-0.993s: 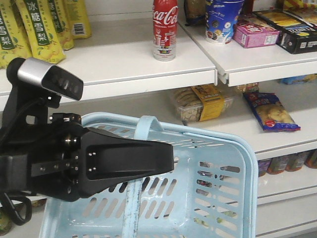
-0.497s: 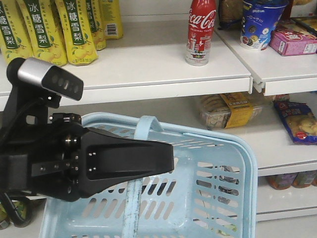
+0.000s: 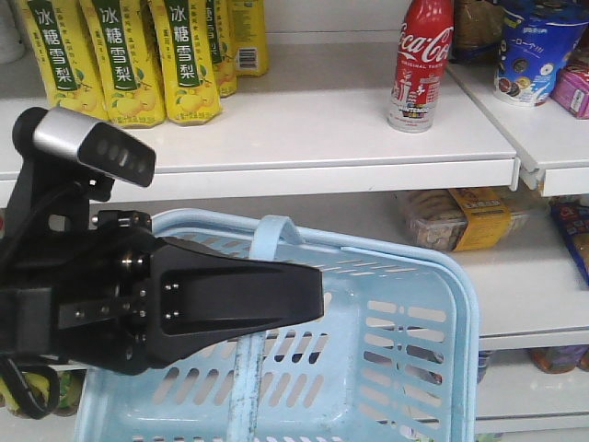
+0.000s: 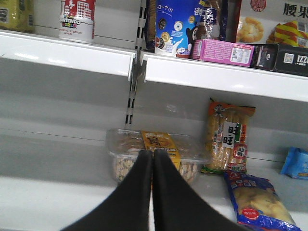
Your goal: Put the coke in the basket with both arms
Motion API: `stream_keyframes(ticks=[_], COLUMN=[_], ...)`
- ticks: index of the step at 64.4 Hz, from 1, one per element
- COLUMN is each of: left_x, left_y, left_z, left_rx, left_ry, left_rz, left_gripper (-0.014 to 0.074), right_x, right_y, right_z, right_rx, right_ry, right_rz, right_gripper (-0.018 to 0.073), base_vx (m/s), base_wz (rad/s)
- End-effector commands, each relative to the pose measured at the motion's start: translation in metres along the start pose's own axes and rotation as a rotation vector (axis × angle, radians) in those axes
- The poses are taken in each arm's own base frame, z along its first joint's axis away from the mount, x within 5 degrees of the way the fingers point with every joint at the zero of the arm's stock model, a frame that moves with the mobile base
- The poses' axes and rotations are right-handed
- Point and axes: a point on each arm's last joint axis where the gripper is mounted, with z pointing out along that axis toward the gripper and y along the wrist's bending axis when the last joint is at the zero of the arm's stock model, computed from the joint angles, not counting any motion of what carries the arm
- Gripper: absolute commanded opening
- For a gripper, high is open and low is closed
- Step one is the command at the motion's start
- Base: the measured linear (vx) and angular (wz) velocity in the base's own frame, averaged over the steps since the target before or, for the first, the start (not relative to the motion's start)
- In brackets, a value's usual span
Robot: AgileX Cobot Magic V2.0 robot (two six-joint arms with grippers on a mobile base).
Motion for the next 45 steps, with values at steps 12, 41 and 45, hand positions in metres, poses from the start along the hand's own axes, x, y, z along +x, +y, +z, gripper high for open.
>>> stream_keyframes(ticks=[12,41,45], left_x=[-0.0061,-0.0061,-0.0061], left_y=[-0.0275,-0.0275,-0.0275], left_z=[-0.0004,-0.0004,-0.0004], left_rx=[0.169,0.169,0.169], left_ry=[-0.016,-0.016,-0.016], left_rz=[0.025,0.025,0.025], left_gripper=[-0.0006,-0.0006,-0.0006], right_x=[-0.0040,-0.0040,-0.0040], right_y=[-0.0013,-0.0013,-0.0013], right_z=[-0.0014,-0.0014,-0.0014], right_rx=[0.021,0.021,0.021], right_ry=[-0.080,-0.080,-0.080], right_rz=[-0.007,-0.007,-0.007], right_gripper=[-0.0002,-0.0002,-0.0002], base_vx=[0.03,0.01,0.00], base_wz=[0.12,0.04,0.00])
